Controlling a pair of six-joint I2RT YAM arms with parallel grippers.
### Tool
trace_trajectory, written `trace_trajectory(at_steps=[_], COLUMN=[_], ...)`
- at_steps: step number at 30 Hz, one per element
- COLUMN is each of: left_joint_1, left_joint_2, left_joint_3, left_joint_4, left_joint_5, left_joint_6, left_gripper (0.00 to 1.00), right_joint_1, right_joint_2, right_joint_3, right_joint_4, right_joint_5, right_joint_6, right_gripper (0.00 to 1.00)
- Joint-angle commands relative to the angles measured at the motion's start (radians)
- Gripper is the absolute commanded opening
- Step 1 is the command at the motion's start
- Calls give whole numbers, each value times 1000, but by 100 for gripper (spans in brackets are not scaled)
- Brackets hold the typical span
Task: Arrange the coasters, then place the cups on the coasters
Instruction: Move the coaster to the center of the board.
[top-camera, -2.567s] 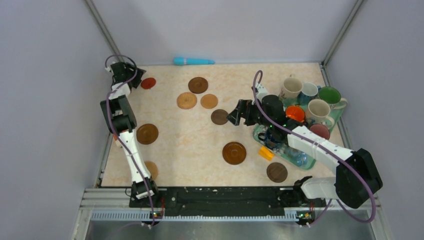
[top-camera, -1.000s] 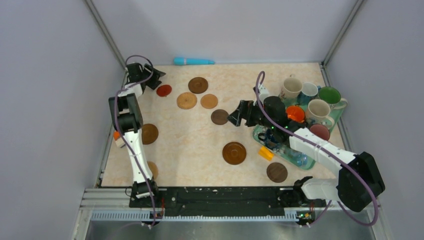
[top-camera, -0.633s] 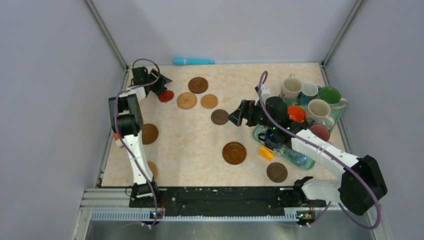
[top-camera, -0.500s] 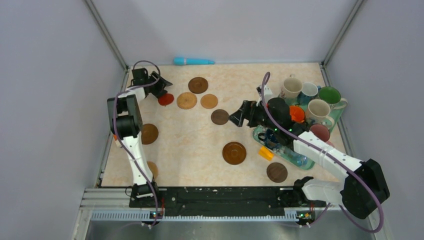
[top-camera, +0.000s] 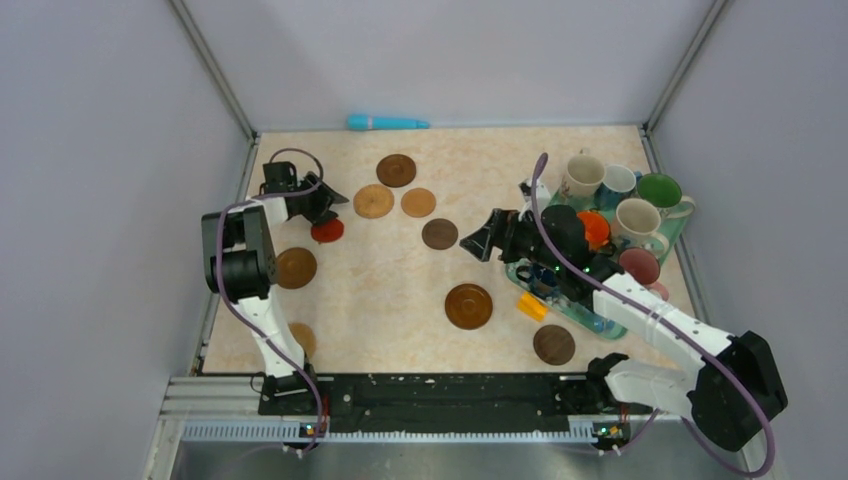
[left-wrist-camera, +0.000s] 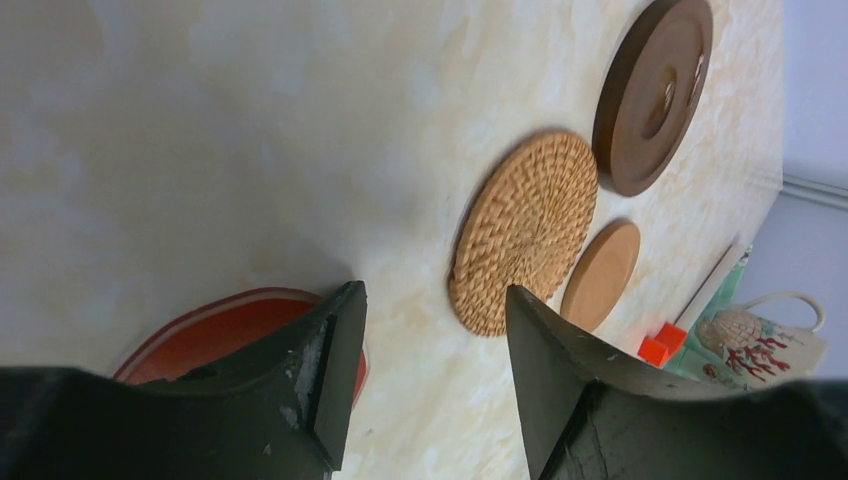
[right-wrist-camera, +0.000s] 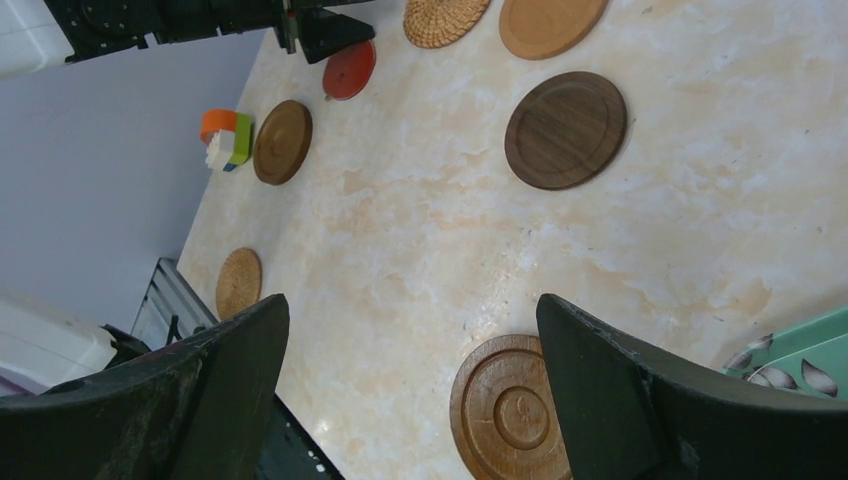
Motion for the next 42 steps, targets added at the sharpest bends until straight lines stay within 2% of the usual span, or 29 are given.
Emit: trace_trajectory(at_steps=[1,5,12,22,34,42], left_joint_1=[-7,-9,-6,-5,-1,-2], left_joint_2=[-63,-116,-216,-225,-164,-146], left_joint_3=[-76,-56,-65,-44,-36,-45], left_joint_4=[-27,-66,-160,-264,-306,-317], left_joint_5=[-4,-35,-251,-436,-456,-449], left_joint_6=[19,44,104,148,162,161], left_gripper=[60,60,60,60,60,56], right_joint_1=[13,12,13,12,13,13], right_joint_2=[-52,-71,-94,-113,-117,-115], right_joint_3=[-14,-25,-33,-39,-40,-42], right_joint_4=[28,26,18,9,7,10], right_joint_5=[-1,3,0,-1,1,0], right_joint_6=[11,15,16,13,11,16], right_gripper=[93,93,92,93,92,93])
